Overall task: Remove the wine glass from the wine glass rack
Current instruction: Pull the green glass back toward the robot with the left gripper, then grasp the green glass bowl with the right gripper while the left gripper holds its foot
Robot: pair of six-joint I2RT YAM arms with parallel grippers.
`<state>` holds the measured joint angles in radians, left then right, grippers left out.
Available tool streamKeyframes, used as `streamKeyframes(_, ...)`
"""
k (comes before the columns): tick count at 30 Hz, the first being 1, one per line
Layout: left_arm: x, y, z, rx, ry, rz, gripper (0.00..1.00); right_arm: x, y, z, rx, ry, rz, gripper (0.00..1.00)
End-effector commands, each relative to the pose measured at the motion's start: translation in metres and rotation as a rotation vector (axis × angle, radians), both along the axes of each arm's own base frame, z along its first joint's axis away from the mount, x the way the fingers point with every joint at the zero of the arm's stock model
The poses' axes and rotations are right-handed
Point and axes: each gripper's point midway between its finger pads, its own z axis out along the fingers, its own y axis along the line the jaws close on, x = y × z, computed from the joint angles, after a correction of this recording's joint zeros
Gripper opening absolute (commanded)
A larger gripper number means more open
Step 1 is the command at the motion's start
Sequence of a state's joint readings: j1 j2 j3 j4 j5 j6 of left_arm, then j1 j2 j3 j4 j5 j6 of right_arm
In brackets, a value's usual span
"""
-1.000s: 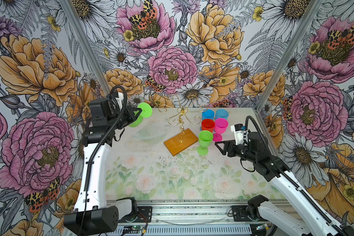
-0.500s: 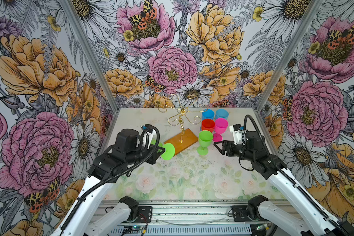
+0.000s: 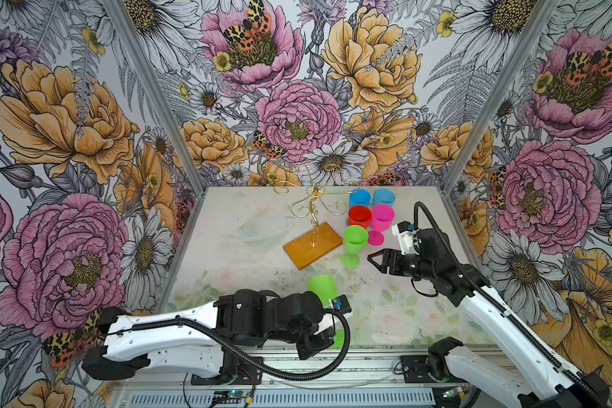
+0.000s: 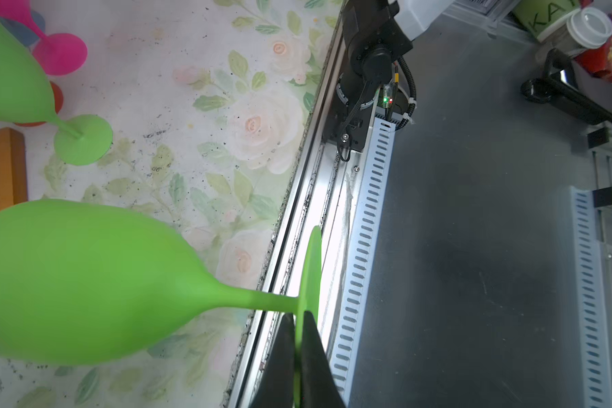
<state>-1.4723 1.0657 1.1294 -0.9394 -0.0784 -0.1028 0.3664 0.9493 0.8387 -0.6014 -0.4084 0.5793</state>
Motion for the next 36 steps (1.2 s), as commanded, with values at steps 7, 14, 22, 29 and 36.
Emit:
streamKeyframes(7,0.047,-0.023,-0.018,0.208,-0.572,-0.121,0.0,-0.009,0.02,0.039,0.079,-0.034,0.12,0.73)
streamKeyframes(14,0.051,-0.02,-0.037,0.304,-0.874,-0.27,0.0,-0.007,0.037,0.053,0.137,-0.009,0.206,0.73)
streamKeyframes(22,0.074,-0.001,-0.047,0.498,-1.092,-0.322,0.0,-0.007,0.051,0.066,0.18,0.004,0.277,0.72)
streamKeyframes(29,0.089,0.012,-0.049,0.591,-1.193,-0.319,0.0,-0.018,0.065,0.054,0.174,0.051,0.334,0.68)
streamKeyframes(36,0.109,0.028,-0.05,0.719,-1.312,-0.312,0.0,-0.025,0.07,0.045,0.166,0.092,0.363,0.62)
